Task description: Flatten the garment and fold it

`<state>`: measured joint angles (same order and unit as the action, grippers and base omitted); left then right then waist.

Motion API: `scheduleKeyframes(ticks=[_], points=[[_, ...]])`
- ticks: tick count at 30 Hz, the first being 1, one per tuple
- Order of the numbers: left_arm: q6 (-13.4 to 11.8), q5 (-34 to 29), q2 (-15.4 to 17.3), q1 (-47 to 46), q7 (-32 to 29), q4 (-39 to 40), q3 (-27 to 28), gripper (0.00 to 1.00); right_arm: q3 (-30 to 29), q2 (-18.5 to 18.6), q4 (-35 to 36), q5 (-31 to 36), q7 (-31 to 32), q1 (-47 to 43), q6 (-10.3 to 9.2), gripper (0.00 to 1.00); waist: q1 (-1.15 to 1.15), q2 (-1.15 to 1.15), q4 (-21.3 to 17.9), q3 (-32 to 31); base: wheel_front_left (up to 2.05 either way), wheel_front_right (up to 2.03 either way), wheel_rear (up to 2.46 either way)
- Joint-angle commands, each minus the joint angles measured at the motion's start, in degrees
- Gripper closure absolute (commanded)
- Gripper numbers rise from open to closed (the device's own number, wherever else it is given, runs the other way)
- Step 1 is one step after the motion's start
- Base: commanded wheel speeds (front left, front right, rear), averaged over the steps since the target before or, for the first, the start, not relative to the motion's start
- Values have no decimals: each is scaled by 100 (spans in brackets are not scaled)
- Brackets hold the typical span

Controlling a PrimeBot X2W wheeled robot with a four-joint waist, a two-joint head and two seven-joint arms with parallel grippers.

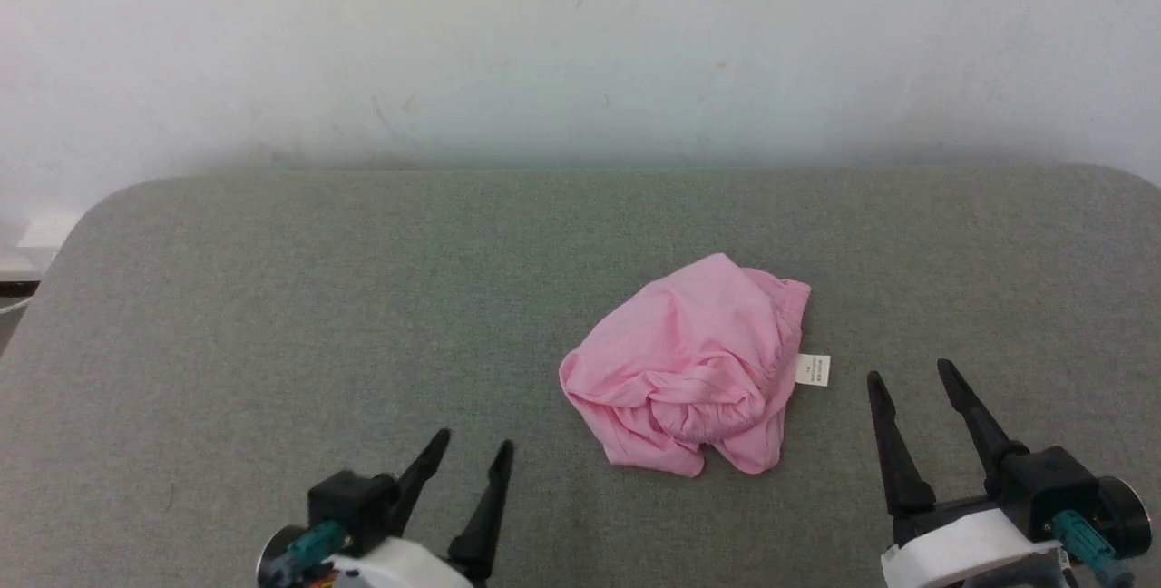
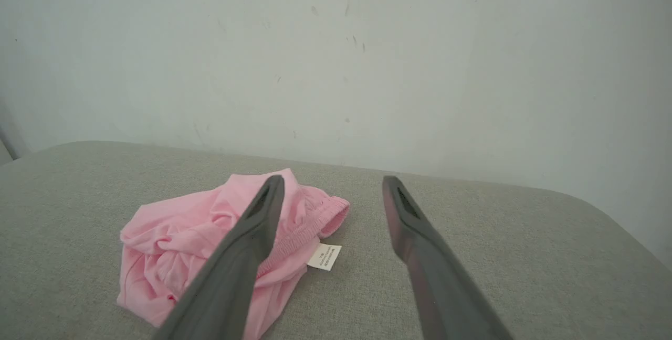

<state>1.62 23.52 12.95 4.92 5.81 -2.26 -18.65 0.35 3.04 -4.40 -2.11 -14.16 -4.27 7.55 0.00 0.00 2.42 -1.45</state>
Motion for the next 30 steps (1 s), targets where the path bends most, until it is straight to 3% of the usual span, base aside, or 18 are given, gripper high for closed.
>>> scheduleKeyframes(ticks=[1, 15, 22, 28, 30], points=[[59, -14, 7, -224, -181, 88, -74, 0, 1, -15, 10, -10, -6, 73, -6, 0, 0, 0, -105, 139, 0, 0, 0], [344, -21, -121, -2094, -3613, 561, -1296, 0, 28, -16, 36, 29, -13, 441, -6, 0, 0, 0, -770, 1126, 0, 0, 0], [376, -114, -150, -2841, -4253, 195, -1439, 0, 36, -16, -57, -87, -57, 630, -6, 0, 0, 0, -1097, 1523, 0, 0, 0], [428, -151, -167, -3085, -4237, -323, -1566, 0, 45, -16, -164, -157, -79, 734, -6, 0, 0, 0, -1207, 1667, 0, 0, 0], [466, -121, -166, -3141, -4159, -418, -1634, 100, 34, -16, -174, -170, -81, 748, -6, 0, 0, 0, -1195, 1669, 0, 0, 0]])
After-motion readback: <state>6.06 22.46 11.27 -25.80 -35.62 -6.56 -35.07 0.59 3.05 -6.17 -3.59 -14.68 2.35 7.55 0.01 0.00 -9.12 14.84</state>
